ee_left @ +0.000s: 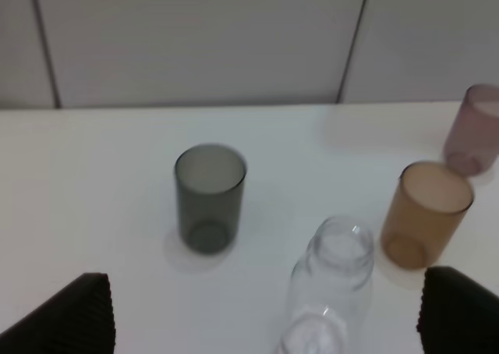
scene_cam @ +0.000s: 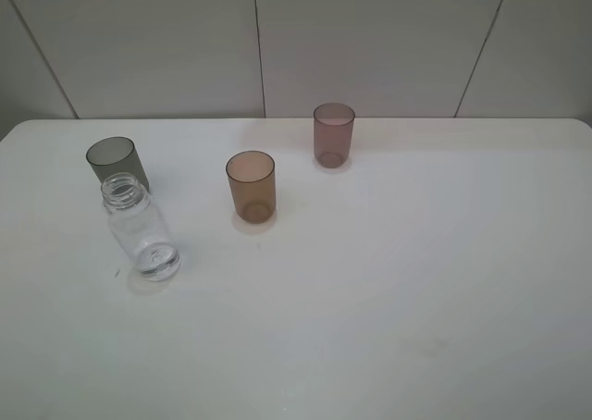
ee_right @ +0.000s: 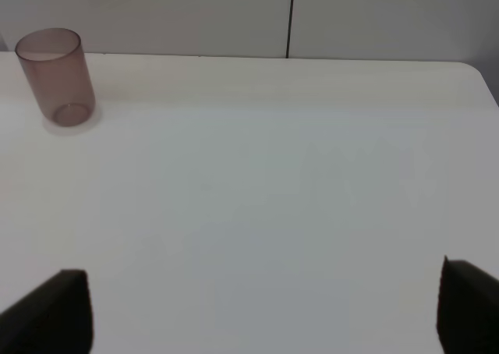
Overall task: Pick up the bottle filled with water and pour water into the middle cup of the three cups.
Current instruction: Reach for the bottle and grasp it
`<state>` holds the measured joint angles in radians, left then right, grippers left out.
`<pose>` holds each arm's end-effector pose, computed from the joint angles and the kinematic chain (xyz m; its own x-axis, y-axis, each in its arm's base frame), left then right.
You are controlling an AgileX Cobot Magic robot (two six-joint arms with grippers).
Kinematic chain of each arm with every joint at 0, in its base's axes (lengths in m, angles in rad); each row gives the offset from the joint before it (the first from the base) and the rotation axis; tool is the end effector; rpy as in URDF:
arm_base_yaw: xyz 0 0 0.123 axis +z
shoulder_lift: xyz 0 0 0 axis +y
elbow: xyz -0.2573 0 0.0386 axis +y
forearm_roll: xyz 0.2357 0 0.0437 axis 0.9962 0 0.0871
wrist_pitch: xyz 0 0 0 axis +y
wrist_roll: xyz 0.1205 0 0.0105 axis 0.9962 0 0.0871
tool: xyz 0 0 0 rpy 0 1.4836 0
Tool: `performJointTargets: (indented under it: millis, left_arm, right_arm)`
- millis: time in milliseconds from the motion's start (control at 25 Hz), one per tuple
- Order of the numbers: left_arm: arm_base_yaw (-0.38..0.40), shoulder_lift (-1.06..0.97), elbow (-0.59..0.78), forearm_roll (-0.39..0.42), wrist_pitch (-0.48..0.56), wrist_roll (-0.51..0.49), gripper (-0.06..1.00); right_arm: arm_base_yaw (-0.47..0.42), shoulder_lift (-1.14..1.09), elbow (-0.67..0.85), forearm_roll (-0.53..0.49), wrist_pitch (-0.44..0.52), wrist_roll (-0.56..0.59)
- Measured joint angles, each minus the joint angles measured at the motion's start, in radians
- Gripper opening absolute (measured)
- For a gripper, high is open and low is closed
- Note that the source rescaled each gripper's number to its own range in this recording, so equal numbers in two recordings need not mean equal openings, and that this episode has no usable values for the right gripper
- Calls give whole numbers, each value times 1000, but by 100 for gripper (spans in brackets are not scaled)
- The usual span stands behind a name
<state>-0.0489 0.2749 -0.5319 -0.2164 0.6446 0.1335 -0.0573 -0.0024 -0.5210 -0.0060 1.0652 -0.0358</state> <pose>0.0938 -0.0202 0.2979 -0.2915 -0.0259 -0.9562 0.1603 0.9842 -0.0755 0.0335 -0.0026 0.2635 -0.4404 -0.0135 -0.8977 0.0450 0.9983 -0.0371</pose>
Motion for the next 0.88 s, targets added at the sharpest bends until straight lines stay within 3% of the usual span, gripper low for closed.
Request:
performJointTargets:
  millis: [160, 280, 440, 720, 880]
  left_arm:
    - [-69, 211, 0, -36, -135, 54, 97]
    - [-105, 362, 2, -53, -164, 72, 97]
    - [-153, 505, 97, -79, -269, 83, 97]
    - [-267, 550, 304, -88, -577, 84, 97]
    - [-278, 573, 380, -89, -757, 84, 97]
  right_arm:
    - [0, 0, 0, 0, 0, 0]
    - [0, 0, 0, 0, 0, 0]
    - [0, 0, 0, 0, 0, 0]
    - [0, 0, 0, 0, 0, 0]
    - [0, 0, 0, 0, 0, 0]
